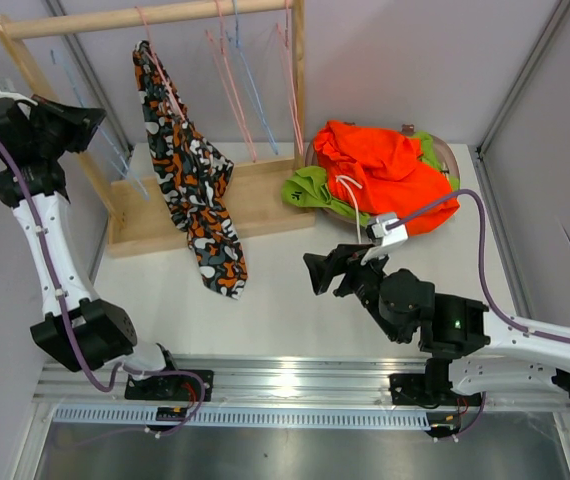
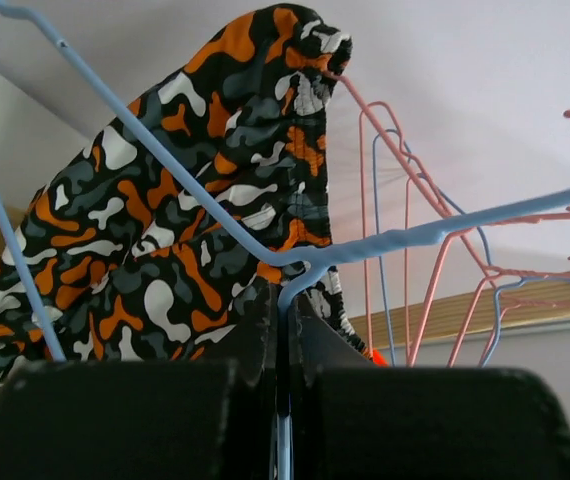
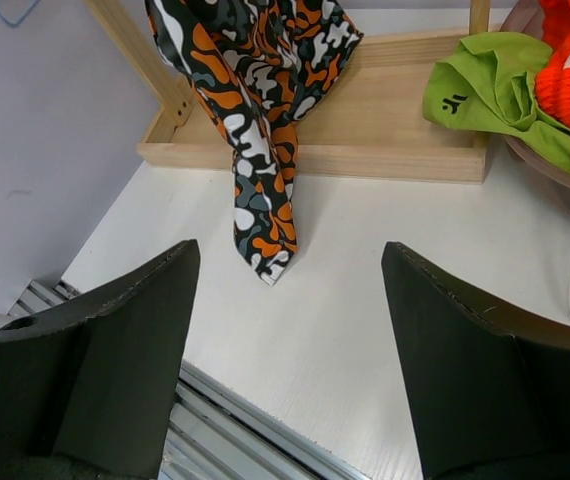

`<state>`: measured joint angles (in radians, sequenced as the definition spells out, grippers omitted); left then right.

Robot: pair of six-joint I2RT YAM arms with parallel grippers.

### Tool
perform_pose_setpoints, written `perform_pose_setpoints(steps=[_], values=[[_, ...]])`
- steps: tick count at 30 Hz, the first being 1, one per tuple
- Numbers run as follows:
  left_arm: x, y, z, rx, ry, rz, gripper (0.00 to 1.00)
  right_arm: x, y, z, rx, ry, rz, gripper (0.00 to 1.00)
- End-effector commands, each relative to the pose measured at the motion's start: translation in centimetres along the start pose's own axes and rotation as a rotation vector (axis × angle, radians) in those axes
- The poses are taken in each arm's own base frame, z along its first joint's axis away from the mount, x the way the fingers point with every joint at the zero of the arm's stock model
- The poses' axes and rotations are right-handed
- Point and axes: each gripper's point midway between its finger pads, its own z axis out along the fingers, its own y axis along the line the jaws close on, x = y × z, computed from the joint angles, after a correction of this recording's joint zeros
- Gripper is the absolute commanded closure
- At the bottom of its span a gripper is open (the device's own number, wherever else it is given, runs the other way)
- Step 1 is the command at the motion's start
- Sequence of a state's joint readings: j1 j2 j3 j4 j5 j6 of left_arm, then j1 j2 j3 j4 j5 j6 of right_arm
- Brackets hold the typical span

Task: Remove the shorts from the hanger

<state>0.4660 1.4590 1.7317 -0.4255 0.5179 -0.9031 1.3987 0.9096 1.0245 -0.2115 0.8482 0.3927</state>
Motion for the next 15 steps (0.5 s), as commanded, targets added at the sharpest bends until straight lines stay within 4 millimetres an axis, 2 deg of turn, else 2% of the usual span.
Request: perform_pose_setpoints(steps=[1,2,3,6,12,15], values=[[-0.3,-5.9,-2.8,0.129,-0.021,0.144,1.00,-0.2,-0.2,0.3,0.023,-0.019,0.033,0.20],[-0.3,-7.5,-3.6,0.153,-0.029,0.175,1.00,-0.2,-0.3,0.5,0.027,-0.021,0.033,0.20],[0.0,-7.9,-3.9,0.159,-0.022,0.202,1.00,0.0,-0.2,0.7,0.023,-0.015,0.030,0.20],[1.5,-11.0,-5.9,0.222,-0.004,0.241,1.00,0.0,-0.1,0.9,0.018,-0.016,0.034,0.20],[2.1,-14.3,-8.2,0.331,0.001,0.232,1.00,0.2,-0.3,1.2,0.022,-0.011,0.028,0.21],[1.4,-14.7,-7.5,0.334,-0.011,0.223,1.00,0.1,-0.6,1.1,0.024,-0.013,0.026,0.21]])
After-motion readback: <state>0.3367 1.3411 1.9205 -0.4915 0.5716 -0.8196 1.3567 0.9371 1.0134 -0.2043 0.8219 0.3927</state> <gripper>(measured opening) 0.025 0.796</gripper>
